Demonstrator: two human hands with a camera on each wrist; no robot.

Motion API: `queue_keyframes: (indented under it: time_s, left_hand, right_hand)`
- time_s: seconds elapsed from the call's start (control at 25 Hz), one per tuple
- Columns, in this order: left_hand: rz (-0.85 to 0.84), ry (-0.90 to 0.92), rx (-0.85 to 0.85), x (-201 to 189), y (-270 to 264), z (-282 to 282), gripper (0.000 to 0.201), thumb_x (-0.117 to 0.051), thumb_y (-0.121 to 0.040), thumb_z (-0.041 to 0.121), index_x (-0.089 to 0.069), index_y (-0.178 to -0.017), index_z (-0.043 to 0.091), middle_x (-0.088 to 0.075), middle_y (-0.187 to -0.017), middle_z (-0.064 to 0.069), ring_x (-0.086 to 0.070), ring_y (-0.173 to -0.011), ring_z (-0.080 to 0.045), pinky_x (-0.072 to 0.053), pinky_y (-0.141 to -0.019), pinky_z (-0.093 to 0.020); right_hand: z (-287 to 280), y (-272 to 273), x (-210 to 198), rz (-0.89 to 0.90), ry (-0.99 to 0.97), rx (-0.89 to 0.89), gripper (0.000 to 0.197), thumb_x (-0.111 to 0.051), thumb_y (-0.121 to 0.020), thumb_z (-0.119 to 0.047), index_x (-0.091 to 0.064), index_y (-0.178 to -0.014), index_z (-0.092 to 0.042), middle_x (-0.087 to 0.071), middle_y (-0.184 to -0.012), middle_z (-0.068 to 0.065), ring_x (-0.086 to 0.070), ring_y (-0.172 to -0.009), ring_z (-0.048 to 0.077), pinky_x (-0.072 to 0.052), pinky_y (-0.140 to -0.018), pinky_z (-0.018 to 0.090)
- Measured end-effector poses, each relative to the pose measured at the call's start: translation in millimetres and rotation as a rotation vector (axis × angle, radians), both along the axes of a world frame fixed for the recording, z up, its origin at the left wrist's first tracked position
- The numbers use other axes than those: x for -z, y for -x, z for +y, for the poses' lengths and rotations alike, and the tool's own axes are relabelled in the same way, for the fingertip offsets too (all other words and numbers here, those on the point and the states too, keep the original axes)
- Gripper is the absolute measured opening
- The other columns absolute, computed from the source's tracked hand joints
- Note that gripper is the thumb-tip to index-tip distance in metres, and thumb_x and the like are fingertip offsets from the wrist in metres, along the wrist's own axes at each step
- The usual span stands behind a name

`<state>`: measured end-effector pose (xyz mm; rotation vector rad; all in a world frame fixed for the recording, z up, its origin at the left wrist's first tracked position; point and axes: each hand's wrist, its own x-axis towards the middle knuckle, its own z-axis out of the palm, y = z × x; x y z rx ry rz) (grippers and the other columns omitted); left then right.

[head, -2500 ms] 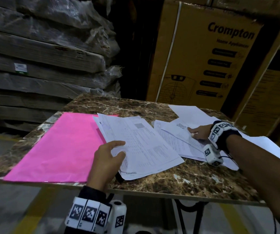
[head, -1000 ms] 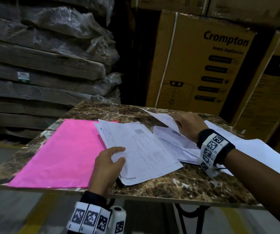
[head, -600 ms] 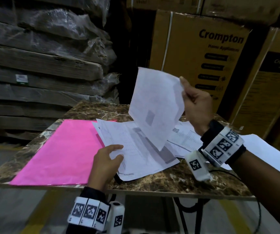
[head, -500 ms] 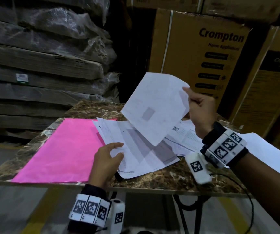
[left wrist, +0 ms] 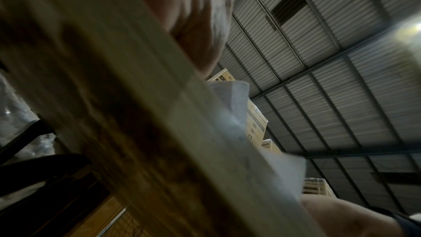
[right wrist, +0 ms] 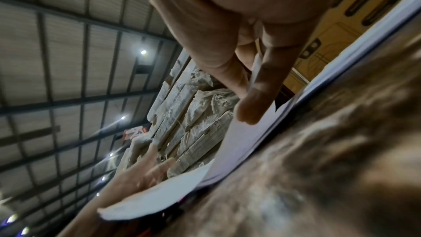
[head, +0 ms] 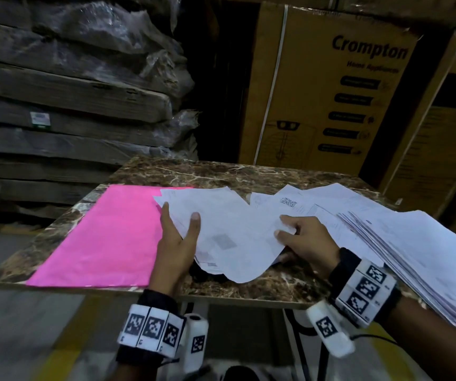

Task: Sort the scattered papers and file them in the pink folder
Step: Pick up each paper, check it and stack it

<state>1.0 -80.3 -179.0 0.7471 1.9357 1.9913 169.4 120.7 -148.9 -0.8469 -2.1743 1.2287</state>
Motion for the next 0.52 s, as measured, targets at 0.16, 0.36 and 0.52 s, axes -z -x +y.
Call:
queue_keyframes:
  time_s: [0.16,0.36,0.52]
  left_hand:
    - [0.163,0.062,0.028,7.2,2.7,-4.2,0.093,-0.077,-0.086,0.021,-0.019,-0.156,0.039,-0.037,-0.155,0.012,-0.039,-0.137,-0.010,-0.037,-0.114,-0.040]
    - [0.248,0.101,0.039,10.3,6.6,-7.0,0.068,-0.070,-0.086,0.005,-0.048,-0.142,0.036,-0.049,-0.146,0.009,-0.042,-0.134,-0.010,-0.040,-0.112,-0.041]
    - [0.230,0.092,0.034,12.0,7.2,-6.9,0.054,-0.068,-0.087,0.003,-0.059,-0.134,0.029,-0.056,-0.137,0.007,-0.048,-0.126,-0.009,-0.042,-0.095,-0.020]
  right_hand:
    - [-25.7,-4.4,-14.5,-0.141,-0.006,-0.089,0.029,-0.064,-0.094,-0.014,-0.061,-0.122,-0.005,-0.076,-0.082,0.016,-0.073,-0.062,0.030,-0.062,-0.062,0.040]
    - [-27.7,-15.3,-22.7,-0.223,-0.093,-0.003,0.010,-0.064,-0.095,-0.019,-0.072,-0.097,-0.012,-0.071,-0.060,0.012,-0.065,-0.047,0.021,-0.054,-0.050,0.027]
    - [-15.7,-29.9,-20.5,-0.231,-0.082,0.023,0.007,-0.065,-0.094,-0.009,-0.070,-0.099,-0.009,-0.071,-0.060,0.012,-0.062,-0.045,0.018,-0.050,-0.048,0.022]
